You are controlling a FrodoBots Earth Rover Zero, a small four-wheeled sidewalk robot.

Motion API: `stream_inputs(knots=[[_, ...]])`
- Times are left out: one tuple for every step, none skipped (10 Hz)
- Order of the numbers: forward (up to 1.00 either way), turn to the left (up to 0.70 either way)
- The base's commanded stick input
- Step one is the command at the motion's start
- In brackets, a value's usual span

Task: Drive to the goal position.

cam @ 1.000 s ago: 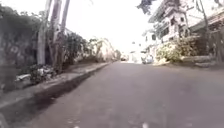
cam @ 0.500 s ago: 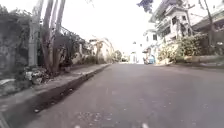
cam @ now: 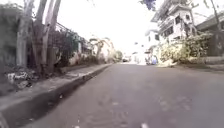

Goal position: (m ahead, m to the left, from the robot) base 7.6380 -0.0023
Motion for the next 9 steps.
stream_inputs(knots=[[1.0,-0.28],[1.0,0.0],[1.0,0.0],[1.0,0.0],[1.0,0.0],[1.0,0.0],[1.0,0.0],[1.0,0.0],[1.0,0.0]])
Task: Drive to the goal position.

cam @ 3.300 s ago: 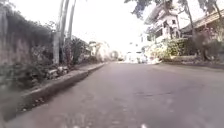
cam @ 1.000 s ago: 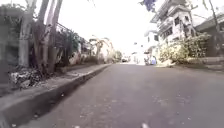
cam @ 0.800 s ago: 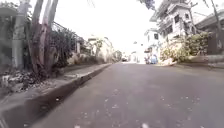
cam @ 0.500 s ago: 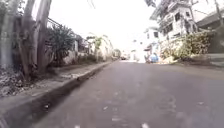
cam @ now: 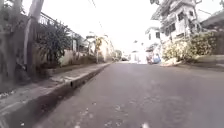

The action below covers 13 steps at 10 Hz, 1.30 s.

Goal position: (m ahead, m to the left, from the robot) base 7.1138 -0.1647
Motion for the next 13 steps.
stream_inputs(knots=[[1.0,0.0],[1.0,0.0],[1.0,-0.08],[1.0,-0.25],[1.0,-0.36],[1.0,-0.14],[1.0,-0.03],[1.0,0.0],[1.0,0.0],[1.0,0.0],[1.0,0.0],[1.0,0.0],[1.0,0.0]])
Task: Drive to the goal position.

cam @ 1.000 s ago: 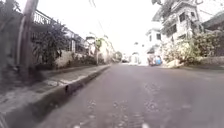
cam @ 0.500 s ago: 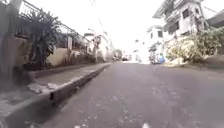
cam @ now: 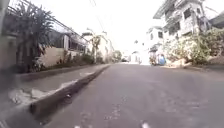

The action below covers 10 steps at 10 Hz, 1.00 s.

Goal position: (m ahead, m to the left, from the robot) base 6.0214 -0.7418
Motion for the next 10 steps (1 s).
stream_inputs(knots=[[1.0,0.0],[1.0,0.0],[1.0,0.0],[1.0,0.0],[1.0,0.0],[1.0,-0.11],[1.0,-0.3],[1.0,-0.4],[1.0,-0.4],[1.0,0.0]])
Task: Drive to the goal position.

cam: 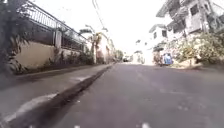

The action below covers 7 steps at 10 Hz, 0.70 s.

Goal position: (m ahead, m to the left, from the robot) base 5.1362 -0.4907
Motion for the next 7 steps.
stream_inputs(knots=[[1.0,0.0],[1.0,0.0],[1.0,0.0],[1.0,0.0],[1.0,0.0],[1.0,0.0],[1.0,0.0]])
